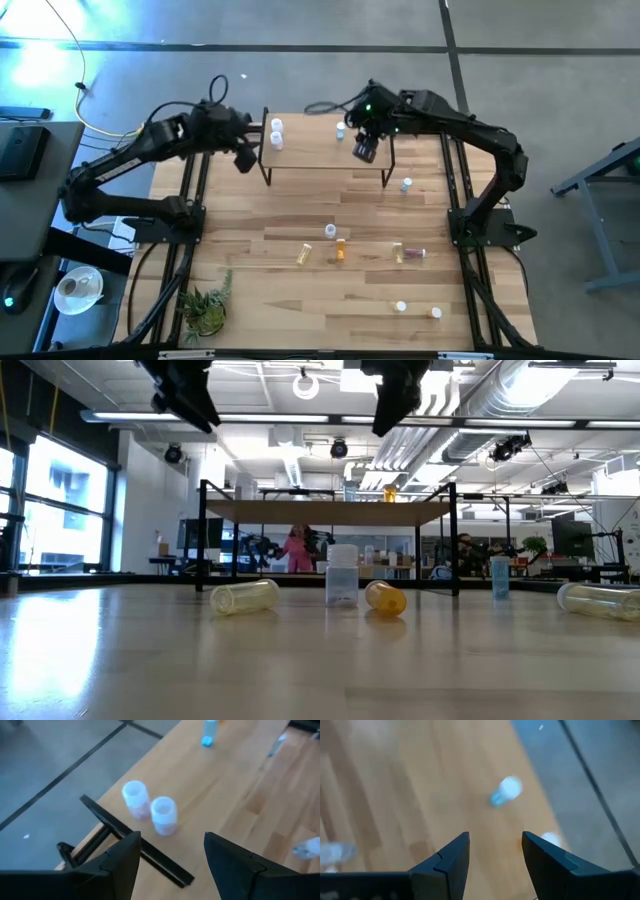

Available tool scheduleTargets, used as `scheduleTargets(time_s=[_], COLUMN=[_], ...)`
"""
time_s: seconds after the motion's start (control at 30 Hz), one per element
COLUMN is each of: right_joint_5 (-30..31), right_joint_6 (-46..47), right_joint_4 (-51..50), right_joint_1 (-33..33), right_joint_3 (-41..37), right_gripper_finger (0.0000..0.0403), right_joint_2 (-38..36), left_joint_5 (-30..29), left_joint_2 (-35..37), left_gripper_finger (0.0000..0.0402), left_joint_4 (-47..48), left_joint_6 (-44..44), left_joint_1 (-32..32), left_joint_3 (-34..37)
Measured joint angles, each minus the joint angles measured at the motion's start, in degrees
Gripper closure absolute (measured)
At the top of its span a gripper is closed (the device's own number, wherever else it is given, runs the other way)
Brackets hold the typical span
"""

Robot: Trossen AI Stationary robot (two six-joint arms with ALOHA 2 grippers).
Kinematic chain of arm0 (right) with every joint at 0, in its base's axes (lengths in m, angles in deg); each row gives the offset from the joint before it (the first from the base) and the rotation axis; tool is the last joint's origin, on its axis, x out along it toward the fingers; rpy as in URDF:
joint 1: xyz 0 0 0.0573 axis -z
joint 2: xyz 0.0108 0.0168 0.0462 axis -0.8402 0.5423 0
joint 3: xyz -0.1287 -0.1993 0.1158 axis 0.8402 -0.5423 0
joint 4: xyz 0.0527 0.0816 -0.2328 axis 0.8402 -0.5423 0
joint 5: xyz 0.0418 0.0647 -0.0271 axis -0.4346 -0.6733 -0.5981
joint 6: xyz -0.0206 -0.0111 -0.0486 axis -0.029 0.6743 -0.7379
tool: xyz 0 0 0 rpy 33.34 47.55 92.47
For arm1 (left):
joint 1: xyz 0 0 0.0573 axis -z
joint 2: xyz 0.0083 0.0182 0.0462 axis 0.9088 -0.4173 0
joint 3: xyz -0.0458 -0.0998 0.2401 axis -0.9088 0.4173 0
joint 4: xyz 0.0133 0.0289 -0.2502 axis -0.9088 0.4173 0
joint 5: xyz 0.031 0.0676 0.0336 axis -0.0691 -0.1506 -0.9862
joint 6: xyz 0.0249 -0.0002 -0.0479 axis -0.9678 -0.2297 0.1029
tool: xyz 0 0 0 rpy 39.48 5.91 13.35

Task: Pick and place medicine bottles onto shelf by color
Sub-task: Put the top right yellow pill bottle on the shelf

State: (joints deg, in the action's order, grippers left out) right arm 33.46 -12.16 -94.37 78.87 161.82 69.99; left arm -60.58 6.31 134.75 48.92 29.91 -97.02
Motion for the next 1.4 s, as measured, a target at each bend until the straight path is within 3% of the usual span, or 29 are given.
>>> scheduleTargets(time_s=[0.27,0.47,0.67,0.9,1.13,1.4], right_joint_5=[0.00,1.80,7.49,13.44,11.84,7.65], right_joint_6=[4.25,12.36,23.74,38.34,51.13,61.61], right_joint_4=[-1.04,4.49,8.40,12.48,12.79,13.53], right_joint_1=[-3.65,-5.83,-8.65,-12.08,-16.48,-26.79], right_joint_3=[-11.09,-23.01,-34.52,-46.52,-53.90,-57.73], right_gripper_finger=[0.0230,0.0230,0.0230,0.0230,0.0230,0.0230], right_joint_2=[-4.75,-14.65,-25.30,-34.96,-39.64,-39.37], left_joint_5=[0.13,0.12,-0.07,-0.10,-0.23,-0.23], left_joint_2=[9.11,13.52,15.88,16.09,16.03,16.03], left_gripper_finger=[0.0192,0.0192,0.0192,0.0192,0.0192,0.0192], left_joint_4=[-9.68,-17.07,-25.10,-33.63,-34.09,-34.64], left_joint_6=[6.00,8.45,9.79,9.90,8.07,7.84], left_joint_1=[4.12,6.93,9.61,12.23,13.84,13.84], left_joint_3=[15.39,24.23,30.64,35.20,35.53,35.53])
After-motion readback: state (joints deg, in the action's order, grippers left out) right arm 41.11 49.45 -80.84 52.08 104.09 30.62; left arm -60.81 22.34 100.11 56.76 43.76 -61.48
